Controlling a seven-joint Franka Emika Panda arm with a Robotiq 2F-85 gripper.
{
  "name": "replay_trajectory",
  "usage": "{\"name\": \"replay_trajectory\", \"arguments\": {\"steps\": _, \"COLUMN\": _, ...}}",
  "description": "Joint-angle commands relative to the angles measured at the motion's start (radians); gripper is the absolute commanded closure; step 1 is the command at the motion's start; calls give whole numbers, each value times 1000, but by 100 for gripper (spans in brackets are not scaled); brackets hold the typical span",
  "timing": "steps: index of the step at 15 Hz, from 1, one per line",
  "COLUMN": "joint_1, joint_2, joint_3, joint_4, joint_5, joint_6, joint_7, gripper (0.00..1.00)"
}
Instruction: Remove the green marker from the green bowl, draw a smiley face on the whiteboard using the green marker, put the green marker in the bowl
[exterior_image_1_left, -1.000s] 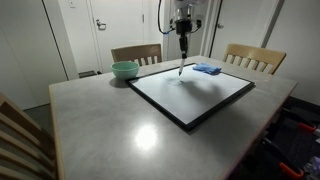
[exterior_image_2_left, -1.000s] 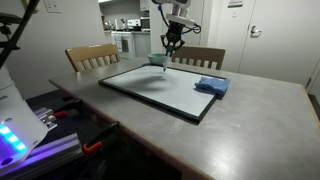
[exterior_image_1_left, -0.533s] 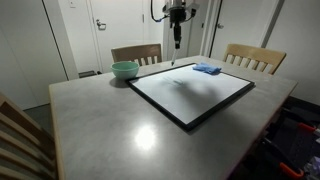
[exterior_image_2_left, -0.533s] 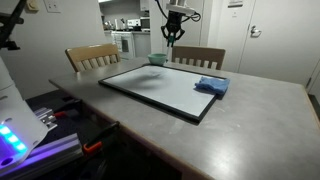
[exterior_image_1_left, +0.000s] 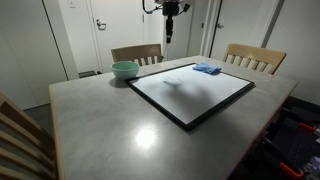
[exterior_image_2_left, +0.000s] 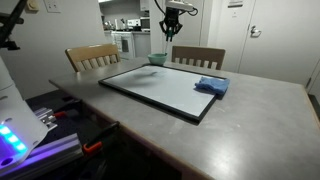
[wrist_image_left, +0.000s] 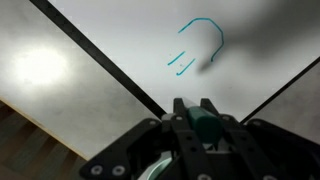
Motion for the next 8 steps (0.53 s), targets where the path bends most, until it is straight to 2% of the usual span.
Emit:
{"name": "replay_trajectory", "arguments": {"steps": 1, "joint_1": 9, "joint_2": 42, "joint_3": 11, "joint_4": 50, "joint_5": 5, "joint_6": 44, "joint_7": -53, "gripper": 95}}
{"name": "replay_trajectory", "arguments": {"steps": 8, "joint_1": 16, "joint_2": 85, "joint_3": 50, "joint_4": 82, "joint_5": 34, "joint_6": 159, "joint_7": -137, "gripper": 95}}
